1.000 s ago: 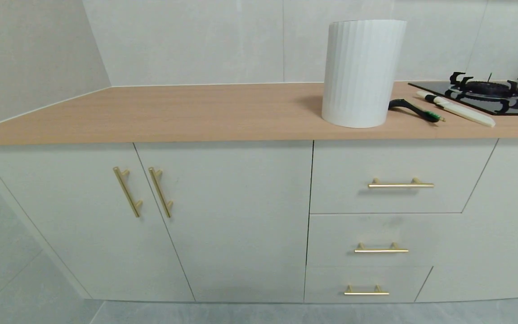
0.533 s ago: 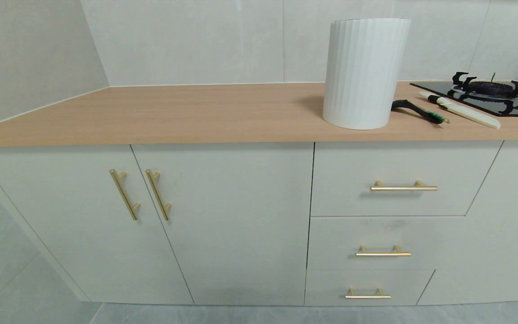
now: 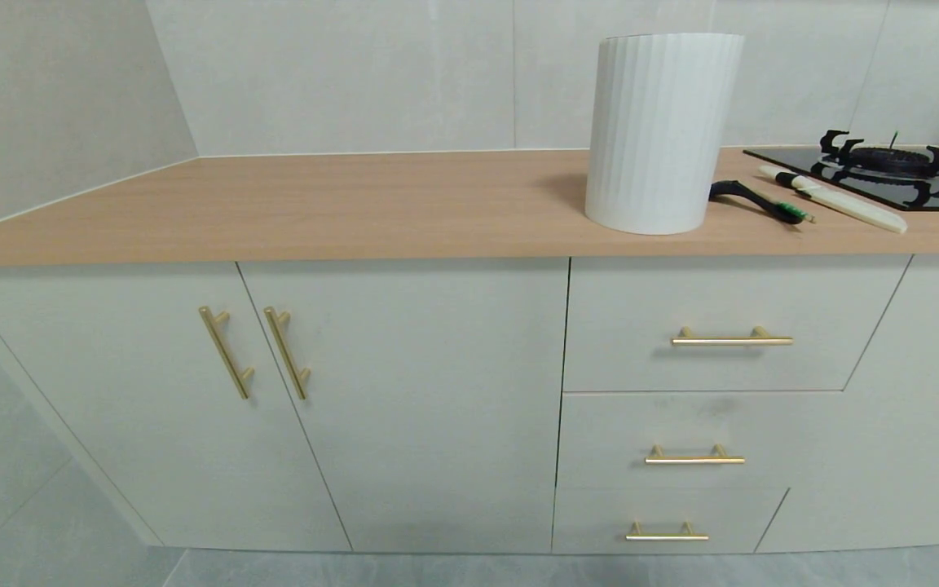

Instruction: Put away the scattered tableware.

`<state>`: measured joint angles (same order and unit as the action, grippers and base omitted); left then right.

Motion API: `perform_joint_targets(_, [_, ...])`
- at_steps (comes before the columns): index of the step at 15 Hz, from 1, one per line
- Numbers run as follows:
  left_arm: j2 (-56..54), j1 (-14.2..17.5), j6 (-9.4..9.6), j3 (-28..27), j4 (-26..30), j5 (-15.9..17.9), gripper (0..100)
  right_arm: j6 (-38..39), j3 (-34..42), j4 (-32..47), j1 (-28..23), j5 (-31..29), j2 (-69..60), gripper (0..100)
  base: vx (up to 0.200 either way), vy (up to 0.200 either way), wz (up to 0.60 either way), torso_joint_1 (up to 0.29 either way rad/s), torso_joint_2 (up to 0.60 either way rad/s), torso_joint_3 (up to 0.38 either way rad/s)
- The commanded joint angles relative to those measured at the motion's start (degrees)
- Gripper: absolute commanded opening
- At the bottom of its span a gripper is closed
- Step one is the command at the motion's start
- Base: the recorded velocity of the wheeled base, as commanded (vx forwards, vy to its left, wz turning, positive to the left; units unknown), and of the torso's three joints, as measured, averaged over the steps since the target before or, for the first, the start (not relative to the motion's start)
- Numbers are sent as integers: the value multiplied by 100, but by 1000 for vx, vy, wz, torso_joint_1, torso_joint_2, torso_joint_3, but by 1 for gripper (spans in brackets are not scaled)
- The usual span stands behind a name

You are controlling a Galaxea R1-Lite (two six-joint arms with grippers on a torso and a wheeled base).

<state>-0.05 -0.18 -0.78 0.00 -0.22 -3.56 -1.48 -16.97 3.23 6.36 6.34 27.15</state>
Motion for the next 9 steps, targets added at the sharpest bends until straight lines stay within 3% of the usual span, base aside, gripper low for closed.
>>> perform_joint_targets(1, [5,1,8,0,-4,-4,100,-116,-782,-51,295,122,3508,100,0,0,0,0,0,0])
perform_joint_targets(3, [5,1,-1,0,-4,-4,100,-107,-975,-499,295,113,4483,100,0,0,0,0,0,0])
perform_joint_targets(5, [5,1,-1,0,-4,-4,100,-107,-1001,-1826,295,96,5828,100,0,0,0,0,0,0])
perform_joint_targets(9, [5,1,-1,0,-4,-4,100,-55,-913,-3241,427,34,7489,100,0,0,0,0,0,0])
